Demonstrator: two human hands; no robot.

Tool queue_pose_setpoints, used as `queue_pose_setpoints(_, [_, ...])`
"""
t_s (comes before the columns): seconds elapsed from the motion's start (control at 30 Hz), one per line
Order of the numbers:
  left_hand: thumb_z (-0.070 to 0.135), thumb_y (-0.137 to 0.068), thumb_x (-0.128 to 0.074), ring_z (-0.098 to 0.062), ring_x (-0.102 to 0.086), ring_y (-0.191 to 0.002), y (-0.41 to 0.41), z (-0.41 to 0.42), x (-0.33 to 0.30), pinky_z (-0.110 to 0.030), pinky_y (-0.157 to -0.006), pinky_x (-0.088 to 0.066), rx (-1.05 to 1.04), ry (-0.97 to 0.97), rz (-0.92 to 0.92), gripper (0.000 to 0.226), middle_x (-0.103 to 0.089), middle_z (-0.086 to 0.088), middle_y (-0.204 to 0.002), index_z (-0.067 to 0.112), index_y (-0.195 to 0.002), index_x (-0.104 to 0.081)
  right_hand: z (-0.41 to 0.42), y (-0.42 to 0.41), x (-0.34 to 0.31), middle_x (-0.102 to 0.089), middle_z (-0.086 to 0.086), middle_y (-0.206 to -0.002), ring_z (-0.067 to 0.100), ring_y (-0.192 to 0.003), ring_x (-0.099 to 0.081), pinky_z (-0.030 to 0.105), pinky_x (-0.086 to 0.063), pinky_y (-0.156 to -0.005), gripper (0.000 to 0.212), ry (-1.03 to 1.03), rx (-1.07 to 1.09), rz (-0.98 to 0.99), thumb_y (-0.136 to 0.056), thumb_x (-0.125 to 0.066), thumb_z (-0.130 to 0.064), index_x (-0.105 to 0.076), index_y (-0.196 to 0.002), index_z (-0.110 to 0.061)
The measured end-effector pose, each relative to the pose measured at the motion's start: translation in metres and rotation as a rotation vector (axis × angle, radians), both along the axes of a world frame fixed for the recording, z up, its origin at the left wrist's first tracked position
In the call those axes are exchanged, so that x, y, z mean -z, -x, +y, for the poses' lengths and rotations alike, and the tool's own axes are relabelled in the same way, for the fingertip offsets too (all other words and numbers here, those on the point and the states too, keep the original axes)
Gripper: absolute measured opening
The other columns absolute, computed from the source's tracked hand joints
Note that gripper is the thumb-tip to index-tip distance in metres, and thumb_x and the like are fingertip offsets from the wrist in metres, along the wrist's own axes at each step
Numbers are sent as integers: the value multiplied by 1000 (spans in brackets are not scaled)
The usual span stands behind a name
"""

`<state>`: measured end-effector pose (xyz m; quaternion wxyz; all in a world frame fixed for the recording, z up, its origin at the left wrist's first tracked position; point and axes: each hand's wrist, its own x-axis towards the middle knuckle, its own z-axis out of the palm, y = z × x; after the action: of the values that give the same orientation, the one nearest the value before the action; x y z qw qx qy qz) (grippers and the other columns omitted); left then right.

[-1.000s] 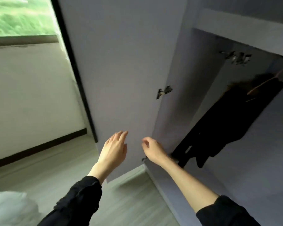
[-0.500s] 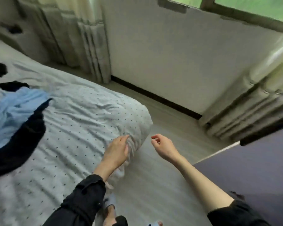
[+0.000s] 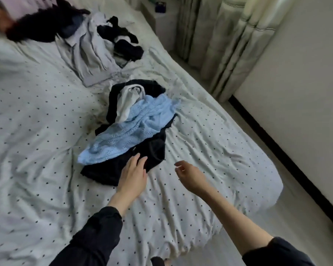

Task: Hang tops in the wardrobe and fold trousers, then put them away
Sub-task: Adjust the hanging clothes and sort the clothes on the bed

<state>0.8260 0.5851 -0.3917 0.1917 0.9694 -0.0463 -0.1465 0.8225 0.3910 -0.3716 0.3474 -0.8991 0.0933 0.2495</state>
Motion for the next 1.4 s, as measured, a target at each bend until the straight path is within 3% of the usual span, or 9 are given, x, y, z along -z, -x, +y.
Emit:
queue_pose_setpoints(0.23, [12,-94,-53,-33,-37,-132,-108,38,-10,-43,-99,-42,-238,60,-376,55,-29,-17,-150,5,-144,-31,45,-98,11,-67,6,-112,24,-104,-60,26,-40,-77,29,-39,-51,-73,-96,-43,-17,-57,-122,-14])
queue_pose_setpoints(0.37, [21,-94,-56,-34,-42,-127,-169,38,-19,-45,-97,-42,-300,74,-349,63,-37,-19,-144,7,-147,-25,44,-129,11,-68,4,-108,21,-102,-60,25,-42,-78,28,-72,35,-111,-96,-45,-19,-59,-120,-17])
queue_pose_setpoints(0.47, [10,-95,-50,-37,-57,-94,-189,33,-18,-42,-77,-40,-278,84,-402,25,-61,-19,-102,0,-116,-58,39,-140,8,-67,3,-108,19,-100,-60,22,-41,-75,26,-73,53,-137,-96,-47,-20,-61,-117,-17])
queue_pose_setpoints(0.6, [1,-91,-56,-34,-56,-64,-185,19,-27,-39,-63,-38,-203,259,-463,14,-60,-17,-68,-7,-82,-64,32,-149,2,-67,4,-109,19,-100,-62,20,-46,-76,25,-134,97,-164,-97,-48,-21,-62,-116,-15])
queue_pose_setpoints(0.8, [-3,-80,-67,-28,-58,-60,-169,-5,-60,-38,-65,-41,-42,322,-555,11,-62,-12,-61,-4,-70,-65,26,-162,-42,-71,2,-98,16,-89,-66,32,-50,-82,45,-588,418,11,-93,-45,-53,-66,-99,-14])
queue_pose_setpoints(0.9, [-8,-68,-76,-25,-58,-55,-150,-20,-71,-32,-61,-41,71,311,-607,12,-60,-8,-57,0,-67,-67,20,-172,-64,-72,-3,-91,13,-88,-67,31,-51,-80,58,-631,418,94,-85,-46,-66,-68,-98,-14])
queue_pose_setpoints(1.1, [-12,-65,-71,-21,-56,-51,-107,-32,-81,-25,-60,-37,211,297,-664,17,-60,-3,-56,4,-69,-69,18,-158,-81,-63,-2,-72,14,-70,-61,29,-38,-68,22,-479,342,284,-82,-69,-33,-59,-71,-17])
queue_pose_setpoints(1.27, [-7,-67,-76,-23,-61,-55,-96,-32,-86,-31,-57,-46,248,280,-622,14,-65,-5,-61,4,-75,-73,12,-147,-83,-54,4,-61,10,-52,-51,21,-29,-50,13,-409,377,265,-80,-53,1,-55,-72,-10])
queue_pose_setpoints(1.4, [12,-87,-66,-29,-60,-69,-98,-30,-85,-31,-62,-39,236,298,-415,9,-66,-8,-70,7,-86,-73,7,-136,-79,-58,10,-61,14,-49,-43,23,-27,-47,24,-297,401,151,-86,-44,7,-65,-96,12])
